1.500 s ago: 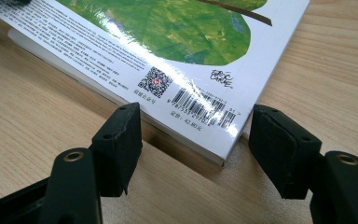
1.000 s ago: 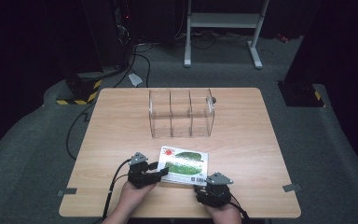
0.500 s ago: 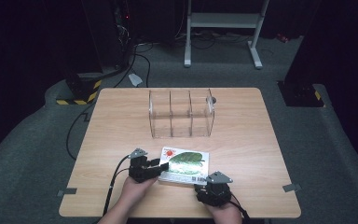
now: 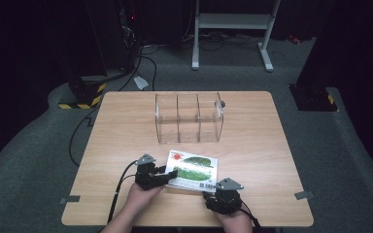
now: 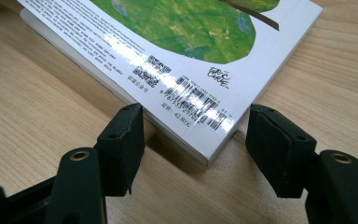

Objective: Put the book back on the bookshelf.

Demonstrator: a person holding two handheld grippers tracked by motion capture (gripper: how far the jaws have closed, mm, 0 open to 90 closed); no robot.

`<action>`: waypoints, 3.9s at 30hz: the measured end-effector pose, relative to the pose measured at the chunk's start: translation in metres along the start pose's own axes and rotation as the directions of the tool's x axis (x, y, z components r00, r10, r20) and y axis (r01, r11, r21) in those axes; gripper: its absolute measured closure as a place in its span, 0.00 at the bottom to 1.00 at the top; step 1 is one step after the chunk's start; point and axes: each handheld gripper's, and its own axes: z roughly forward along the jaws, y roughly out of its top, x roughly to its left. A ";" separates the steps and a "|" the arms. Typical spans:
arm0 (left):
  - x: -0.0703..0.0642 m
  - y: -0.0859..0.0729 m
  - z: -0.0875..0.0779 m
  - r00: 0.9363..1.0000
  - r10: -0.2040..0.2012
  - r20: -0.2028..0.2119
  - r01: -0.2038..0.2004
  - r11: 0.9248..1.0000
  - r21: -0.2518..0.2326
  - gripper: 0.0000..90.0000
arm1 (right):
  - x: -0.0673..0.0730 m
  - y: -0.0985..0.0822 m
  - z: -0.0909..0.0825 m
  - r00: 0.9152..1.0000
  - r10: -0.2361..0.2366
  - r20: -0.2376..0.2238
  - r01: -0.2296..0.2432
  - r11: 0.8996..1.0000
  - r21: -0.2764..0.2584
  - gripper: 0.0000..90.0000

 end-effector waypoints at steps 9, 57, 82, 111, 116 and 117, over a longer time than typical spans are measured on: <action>0.004 0.002 0.004 1.000 0.014 -0.001 -0.014 1.000 0.004 0.56 | 0.000 0.000 0.000 1.000 0.005 0.009 -0.005 1.000 0.004 0.41; -0.021 -0.011 -0.003 0.978 0.199 -0.056 -0.201 0.979 -0.035 0.67 | -0.024 0.004 0.000 0.988 0.130 -0.078 -0.133 0.991 -0.032 0.36; -0.041 -0.014 -0.019 0.904 0.417 -0.099 -0.427 0.894 -0.132 0.75 | -0.036 0.016 0.003 0.981 0.151 -0.123 -0.161 0.984 -0.074 0.35; -0.045 -0.015 -0.020 0.879 0.460 -0.124 -0.475 0.867 -0.152 0.77 | -0.059 0.034 0.016 0.942 0.240 -0.233 -0.256 0.966 -0.041 0.40; -0.047 -0.014 -0.019 0.886 0.443 -0.136 -0.460 0.874 -0.158 0.78 | -0.056 0.032 0.004 0.960 0.204 -0.190 -0.226 0.968 -0.105 0.47; -0.047 -0.014 -0.019 0.888 0.438 -0.138 -0.456 0.875 -0.160 0.78 | -0.056 0.031 0.003 0.962 0.199 -0.185 -0.222 0.968 -0.114 0.48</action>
